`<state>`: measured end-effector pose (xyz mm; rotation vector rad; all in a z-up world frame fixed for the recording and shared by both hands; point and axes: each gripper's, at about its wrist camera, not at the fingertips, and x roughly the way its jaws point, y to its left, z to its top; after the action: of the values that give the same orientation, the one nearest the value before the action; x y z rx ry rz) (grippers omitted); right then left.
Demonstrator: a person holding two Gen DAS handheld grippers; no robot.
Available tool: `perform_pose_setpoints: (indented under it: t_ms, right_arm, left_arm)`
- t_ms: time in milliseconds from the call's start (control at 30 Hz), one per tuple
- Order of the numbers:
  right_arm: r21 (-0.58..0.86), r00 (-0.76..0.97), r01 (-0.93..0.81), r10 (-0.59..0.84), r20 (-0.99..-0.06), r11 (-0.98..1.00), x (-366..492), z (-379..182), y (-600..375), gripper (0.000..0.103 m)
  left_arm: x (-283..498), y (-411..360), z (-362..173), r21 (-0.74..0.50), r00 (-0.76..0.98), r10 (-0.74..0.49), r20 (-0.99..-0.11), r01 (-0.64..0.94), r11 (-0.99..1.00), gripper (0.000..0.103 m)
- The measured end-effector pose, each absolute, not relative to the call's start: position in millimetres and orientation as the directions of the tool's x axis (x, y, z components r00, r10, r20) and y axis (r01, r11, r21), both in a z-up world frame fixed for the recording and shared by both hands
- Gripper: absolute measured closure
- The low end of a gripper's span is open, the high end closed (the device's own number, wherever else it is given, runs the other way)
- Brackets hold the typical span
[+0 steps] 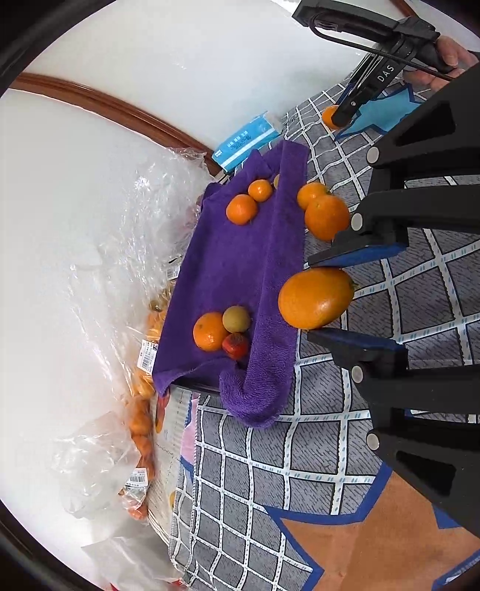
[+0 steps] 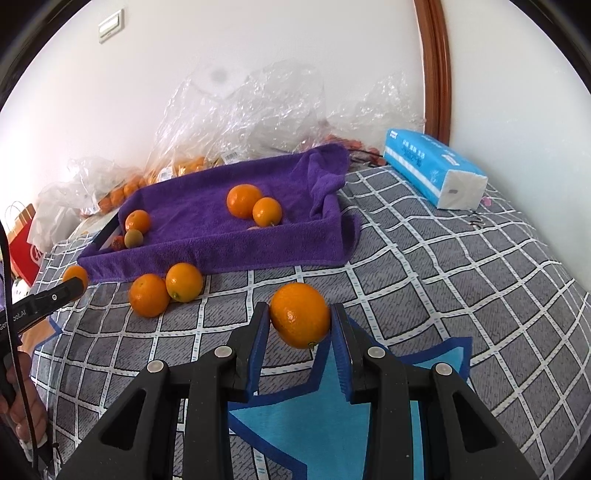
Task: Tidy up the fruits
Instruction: 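Close the left tool on a large orange while the right tool holds its orange, then carry both held oranges over the purple towel tray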
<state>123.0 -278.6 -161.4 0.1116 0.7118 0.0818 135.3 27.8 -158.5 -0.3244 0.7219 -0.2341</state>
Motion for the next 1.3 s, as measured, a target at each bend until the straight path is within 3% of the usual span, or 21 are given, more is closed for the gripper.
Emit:
perform_pose_setpoints:
  t_ms: [800,1300]
  right_arm:
    - [0.131,0.783,-0.036,0.109,-0.613,0.991,92.5,-120.6,-247.5,0.07]
    - [0.125,0.795,-0.006,0.08,-0.601,0.992,88.0,-103.8,-238.0,0.07]
  left_arm:
    - [117.6,46.1,-140.8,-0.47,0.776,-0.39,-0.496,0.138,0.872,0.072]
    - [120.3,54.9,-140.1,-0.489,0.78,-0.368,-0.506,0.092,0.867,0.072]
